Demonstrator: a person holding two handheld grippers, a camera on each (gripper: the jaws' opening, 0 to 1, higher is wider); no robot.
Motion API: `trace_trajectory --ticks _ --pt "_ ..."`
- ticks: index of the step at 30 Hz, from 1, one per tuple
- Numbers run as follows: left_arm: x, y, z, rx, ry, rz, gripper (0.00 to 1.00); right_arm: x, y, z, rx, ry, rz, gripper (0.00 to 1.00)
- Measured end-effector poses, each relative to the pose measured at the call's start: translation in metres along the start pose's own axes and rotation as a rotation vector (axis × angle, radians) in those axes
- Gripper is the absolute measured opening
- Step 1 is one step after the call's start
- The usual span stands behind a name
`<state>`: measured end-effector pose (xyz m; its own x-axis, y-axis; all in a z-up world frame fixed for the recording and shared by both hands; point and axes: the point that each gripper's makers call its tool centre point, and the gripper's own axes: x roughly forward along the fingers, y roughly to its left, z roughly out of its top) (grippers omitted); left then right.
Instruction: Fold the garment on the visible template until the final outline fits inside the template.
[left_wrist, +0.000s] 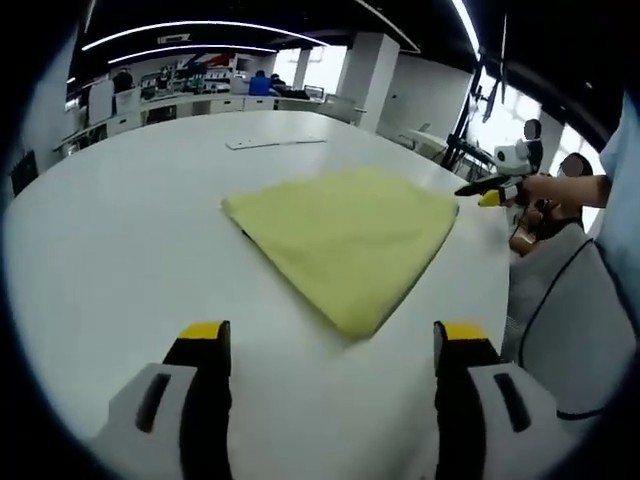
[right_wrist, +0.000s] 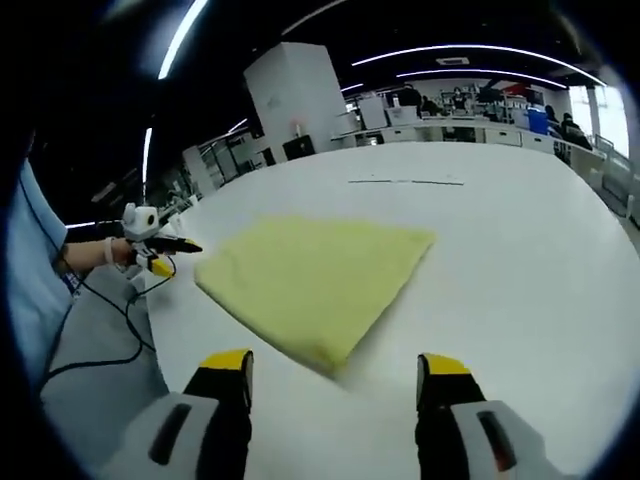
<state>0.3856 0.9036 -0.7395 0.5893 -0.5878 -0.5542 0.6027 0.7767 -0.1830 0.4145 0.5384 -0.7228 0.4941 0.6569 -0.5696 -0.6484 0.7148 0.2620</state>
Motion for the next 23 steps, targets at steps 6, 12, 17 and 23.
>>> trace_trajectory --ticks 6,12,17,23 --pt "-0.008 0.000 0.004 -0.028 -0.049 0.046 0.99 -0.012 -0.003 0.003 -0.013 -0.049 -0.077 0.99" --pt "-0.013 -0.008 0.005 -0.069 -0.061 0.065 0.99 -0.016 0.001 0.004 -0.005 -0.076 -0.090 0.99" --pt "-0.016 -0.012 0.019 -0.117 -0.140 0.083 0.97 -0.013 0.007 0.003 0.025 -0.089 -0.098 0.97" --pt "-0.020 -0.012 0.024 -0.101 -0.149 0.100 0.97 -0.020 0.012 0.013 0.022 -0.174 -0.112 0.95"
